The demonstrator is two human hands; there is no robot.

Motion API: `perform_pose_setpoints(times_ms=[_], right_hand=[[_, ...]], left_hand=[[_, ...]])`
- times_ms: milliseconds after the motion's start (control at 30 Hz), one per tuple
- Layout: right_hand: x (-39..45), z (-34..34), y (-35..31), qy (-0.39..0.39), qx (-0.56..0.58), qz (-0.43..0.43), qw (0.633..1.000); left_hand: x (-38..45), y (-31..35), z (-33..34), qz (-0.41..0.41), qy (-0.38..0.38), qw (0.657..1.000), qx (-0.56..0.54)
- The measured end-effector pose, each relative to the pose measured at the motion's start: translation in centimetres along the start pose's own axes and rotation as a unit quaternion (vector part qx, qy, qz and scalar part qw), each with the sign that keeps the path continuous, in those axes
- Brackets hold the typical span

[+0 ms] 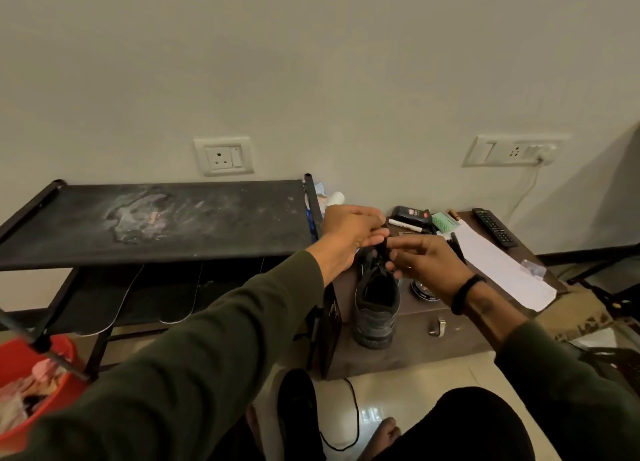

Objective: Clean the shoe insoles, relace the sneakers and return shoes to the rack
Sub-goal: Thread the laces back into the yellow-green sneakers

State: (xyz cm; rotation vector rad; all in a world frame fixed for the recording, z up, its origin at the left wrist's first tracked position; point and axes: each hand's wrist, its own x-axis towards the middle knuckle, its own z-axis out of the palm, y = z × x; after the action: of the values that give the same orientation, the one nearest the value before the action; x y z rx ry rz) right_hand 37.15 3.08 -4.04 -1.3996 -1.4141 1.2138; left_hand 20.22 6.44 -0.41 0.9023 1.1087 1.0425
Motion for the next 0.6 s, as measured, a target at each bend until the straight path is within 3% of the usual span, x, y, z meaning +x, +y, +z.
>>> perform_pose_setpoints(times_ms=[67, 167, 300, 400, 500, 600], right_hand=[[-0.3, -0.1, 0.5, -0.019, 0.038, 0.013, 0.999], [-0.5, -0.4, 1.0, -0.022, -0.038, 0.006, 0.999], [-0.2, -0.3, 2.3, -0.011, -0.079, 0.069, 0.994], [0.1, 0.3, 3.1, 0.025, -0.138, 0.141, 0.980], [0.6, 1.0, 4.1, 0.066, -0.299, 0.134, 0.943], [1.0, 1.9, 4.5, 0.056, -0.431, 0.065, 0.899]], left_hand=[[0.5, -1.1, -0.2, -0.010, 0.026, 1.000, -0.009], [1.1, -3.2, -0.5, -0.033, 0.059, 0.998, 0.001], [0.8, -5.9, -1.1, -0.041, 0.100, 0.988, 0.111], [0.4, -7.7, -1.5, -0.036, 0.057, 0.973, 0.223], [0.3, -9.6, -2.1, 0.017, -0.008, 0.934, 0.356], [-0.4, -10.9, -2.5, 0.107, -0.088, 0.856, 0.498]])
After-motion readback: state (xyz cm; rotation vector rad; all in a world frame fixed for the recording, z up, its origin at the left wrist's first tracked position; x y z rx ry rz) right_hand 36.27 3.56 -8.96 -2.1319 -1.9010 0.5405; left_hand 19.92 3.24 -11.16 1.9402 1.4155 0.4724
